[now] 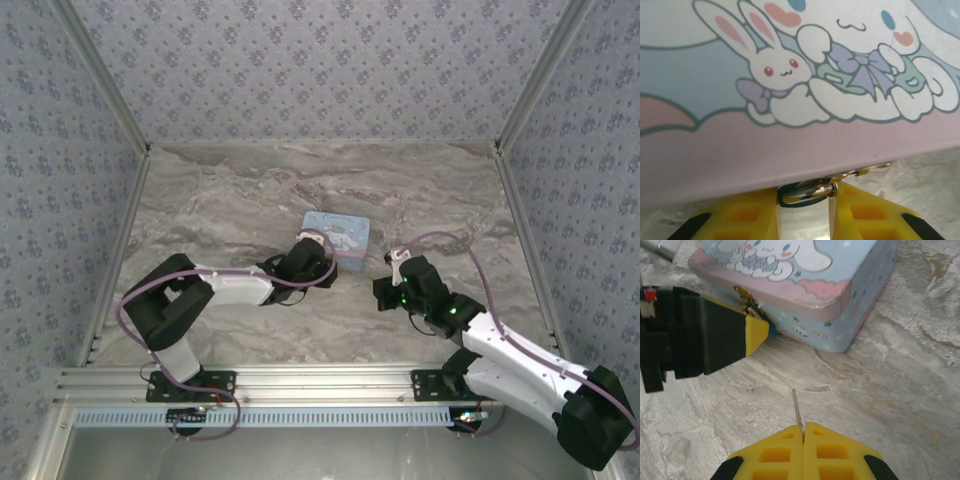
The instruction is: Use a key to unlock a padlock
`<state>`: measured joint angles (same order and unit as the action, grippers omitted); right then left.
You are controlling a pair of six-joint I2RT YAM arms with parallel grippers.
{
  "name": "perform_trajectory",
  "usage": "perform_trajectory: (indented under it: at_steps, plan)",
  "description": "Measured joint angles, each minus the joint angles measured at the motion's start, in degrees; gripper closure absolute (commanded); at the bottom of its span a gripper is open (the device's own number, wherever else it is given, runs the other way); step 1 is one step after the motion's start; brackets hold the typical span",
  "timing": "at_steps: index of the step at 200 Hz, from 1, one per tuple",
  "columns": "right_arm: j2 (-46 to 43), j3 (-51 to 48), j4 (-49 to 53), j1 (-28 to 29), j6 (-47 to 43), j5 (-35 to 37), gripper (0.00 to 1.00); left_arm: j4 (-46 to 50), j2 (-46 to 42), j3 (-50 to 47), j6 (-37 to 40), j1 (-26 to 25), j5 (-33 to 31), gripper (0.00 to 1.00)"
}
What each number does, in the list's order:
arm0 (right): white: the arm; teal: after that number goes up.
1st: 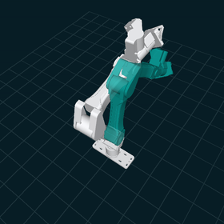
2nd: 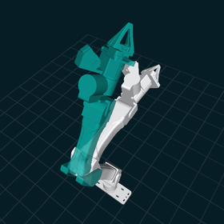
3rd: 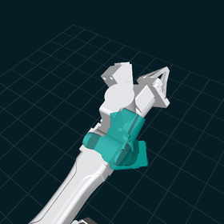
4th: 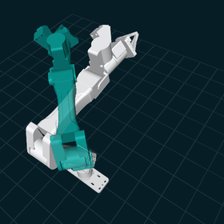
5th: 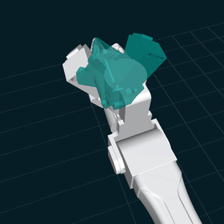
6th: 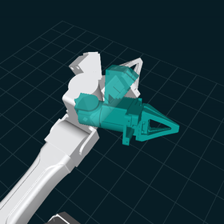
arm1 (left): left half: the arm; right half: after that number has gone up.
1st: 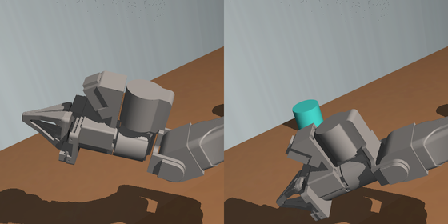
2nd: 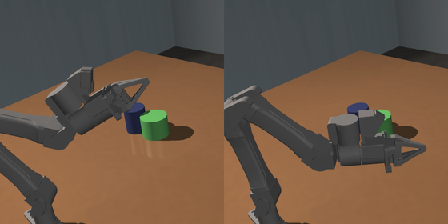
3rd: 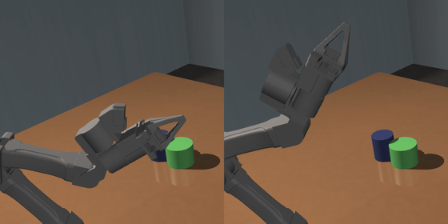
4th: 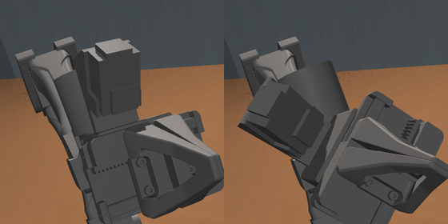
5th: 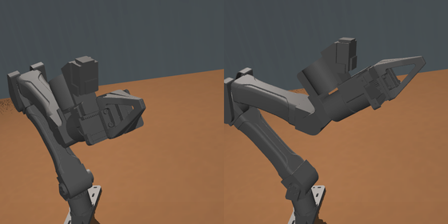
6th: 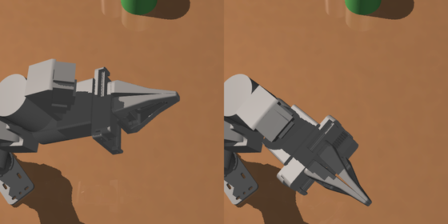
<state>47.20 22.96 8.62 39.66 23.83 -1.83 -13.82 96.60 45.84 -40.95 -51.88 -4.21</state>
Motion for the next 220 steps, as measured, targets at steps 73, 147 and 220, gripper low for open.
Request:
perform_trajectory:
  at_steps: [73, 147, 220]
  plan:
    - [-2.01, -6.99, -8.7, 3.37, -4.24, -1.46, 1.0, 2.08, -3.82, 1.09, -12.41, 0.0, 4.39, 0.74]
    - [0.04, -8.79, -17.44, 9.2, -10.21, 3.63, 1.0, -1.75, -4.81, 0.44, -24.13, 0.0, 8.98, 0.75]
    - [0.04, -10.8, -21.22, 9.18, -12.81, 6.05, 1.0, -4.33, -5.42, -0.28, -31.17, 0.0, 10.88, 0.76]
